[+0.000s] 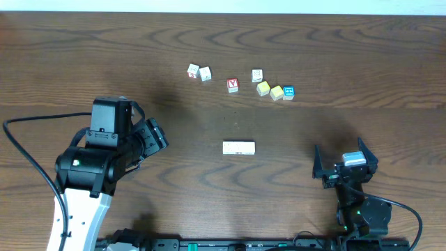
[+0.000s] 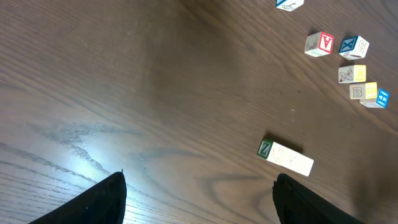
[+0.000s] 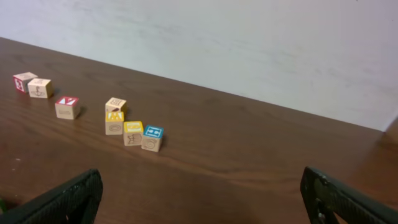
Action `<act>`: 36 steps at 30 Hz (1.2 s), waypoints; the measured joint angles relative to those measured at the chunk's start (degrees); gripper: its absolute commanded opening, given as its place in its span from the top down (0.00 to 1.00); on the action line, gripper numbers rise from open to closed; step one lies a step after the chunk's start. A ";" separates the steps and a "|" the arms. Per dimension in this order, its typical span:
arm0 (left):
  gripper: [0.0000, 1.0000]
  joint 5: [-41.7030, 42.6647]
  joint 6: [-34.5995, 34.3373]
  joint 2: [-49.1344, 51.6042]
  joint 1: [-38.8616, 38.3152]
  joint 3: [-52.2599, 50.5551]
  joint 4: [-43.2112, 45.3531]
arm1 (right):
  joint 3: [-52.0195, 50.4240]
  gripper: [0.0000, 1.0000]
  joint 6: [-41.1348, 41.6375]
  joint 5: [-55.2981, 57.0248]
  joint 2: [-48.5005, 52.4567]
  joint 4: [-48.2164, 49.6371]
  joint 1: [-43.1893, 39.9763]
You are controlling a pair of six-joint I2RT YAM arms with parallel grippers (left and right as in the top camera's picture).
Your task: Lift 3 blocks
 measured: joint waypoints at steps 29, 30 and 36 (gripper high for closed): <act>0.24 4.35 43.30 -49.35 2.19 -37.66 29.62 | 0.00 0.01 0.00 0.28 0.00 -0.04 -0.11; 0.24 4.35 43.74 -50.77 2.62 -39.28 31.28 | 0.00 0.01 0.00 0.28 0.00 -0.04 -0.11; 0.24 4.37 44.28 -56.15 5.20 -47.21 41.68 | 0.00 0.01 0.00 0.28 0.00 -0.04 -0.11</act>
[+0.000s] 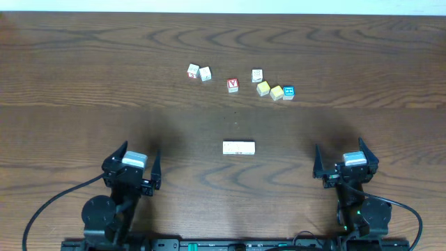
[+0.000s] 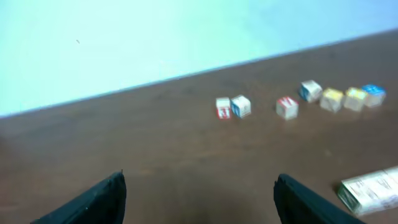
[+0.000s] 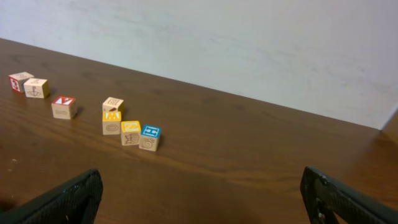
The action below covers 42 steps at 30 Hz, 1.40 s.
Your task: Lift 3 blocks
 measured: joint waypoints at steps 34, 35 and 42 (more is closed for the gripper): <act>0.24 -8.52 -14.80 -3.28 4.50 -13.62 14.05 | 0.00 0.01 0.02 0.00 0.00 0.00 0.00; 0.24 -8.63 -14.80 -3.28 4.50 -13.60 14.05 | 0.00 0.01 0.02 0.00 0.00 0.00 0.00; 0.24 -8.66 -13.68 -3.28 4.50 -13.60 14.01 | 0.00 0.01 0.02 0.00 0.00 0.00 0.00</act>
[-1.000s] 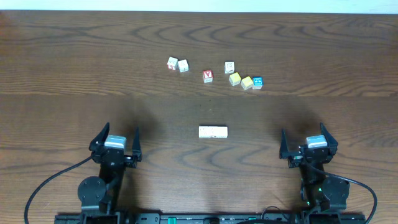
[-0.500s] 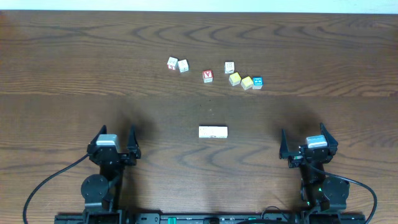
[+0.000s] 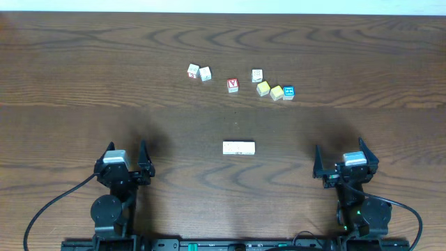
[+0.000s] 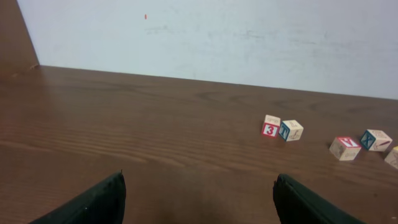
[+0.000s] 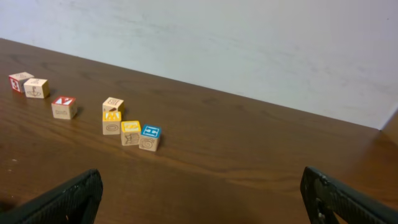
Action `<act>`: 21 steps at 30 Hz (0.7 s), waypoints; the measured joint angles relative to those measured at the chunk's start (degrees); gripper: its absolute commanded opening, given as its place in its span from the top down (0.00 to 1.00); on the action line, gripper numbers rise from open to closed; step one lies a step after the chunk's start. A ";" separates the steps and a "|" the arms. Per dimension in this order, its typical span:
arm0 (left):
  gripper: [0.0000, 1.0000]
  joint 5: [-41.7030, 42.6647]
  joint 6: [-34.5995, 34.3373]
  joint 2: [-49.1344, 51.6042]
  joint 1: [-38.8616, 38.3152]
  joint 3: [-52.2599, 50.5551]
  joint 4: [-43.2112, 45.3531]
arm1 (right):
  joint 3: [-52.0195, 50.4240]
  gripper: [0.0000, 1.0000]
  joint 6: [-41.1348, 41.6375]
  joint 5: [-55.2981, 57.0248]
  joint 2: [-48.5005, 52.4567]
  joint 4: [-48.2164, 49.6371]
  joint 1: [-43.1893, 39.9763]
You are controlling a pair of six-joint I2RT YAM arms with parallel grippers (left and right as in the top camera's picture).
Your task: Lift 3 blocks
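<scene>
A pale, bar-shaped row of blocks (image 3: 238, 148) lies flat at the table's middle, with nothing touching it. Several loose cubes sit in a line farther back: a pair (image 3: 193, 70) (image 3: 205, 73), a red-topped one (image 3: 233, 85), a white one (image 3: 257, 75), two yellow ones (image 3: 263, 88) (image 3: 277, 93) and a blue one (image 3: 288, 92). My left gripper (image 3: 124, 162) stands open and empty at the front left. The right gripper (image 3: 345, 162) is open and empty at the front right. The left wrist view shows the "3" cube (image 4: 270, 126); the right wrist view shows the blue cube (image 5: 149, 137).
The dark wooden table (image 3: 83, 84) runs back to a pale wall (image 5: 249, 43). Both arm bases sit at the front edge, with cables trailing beside them.
My left gripper has shifted slightly left at the front edge. Its camera now looks level at the far wall, and the bar has left its view. The right arm and all blocks are unchanged.
At first my left arm was raised over the table's left side, its open gripper looking down at the bar. Then it was folded down at the front edge. Now it sits a little farther left. The right arm and the blocks stayed where they were.
</scene>
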 measured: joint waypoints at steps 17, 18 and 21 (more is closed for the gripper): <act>0.24 0.02 3.67 0.00 0.00 0.00 0.00 | 0.00 0.01 0.00 0.00 0.00 0.00 0.00; 0.24 0.02 3.67 0.00 0.00 0.00 0.00 | 0.00 0.01 0.00 0.00 0.00 0.00 0.00; 0.24 0.02 3.67 0.00 0.00 0.00 0.00 | 0.00 0.01 0.00 0.00 0.00 0.00 0.00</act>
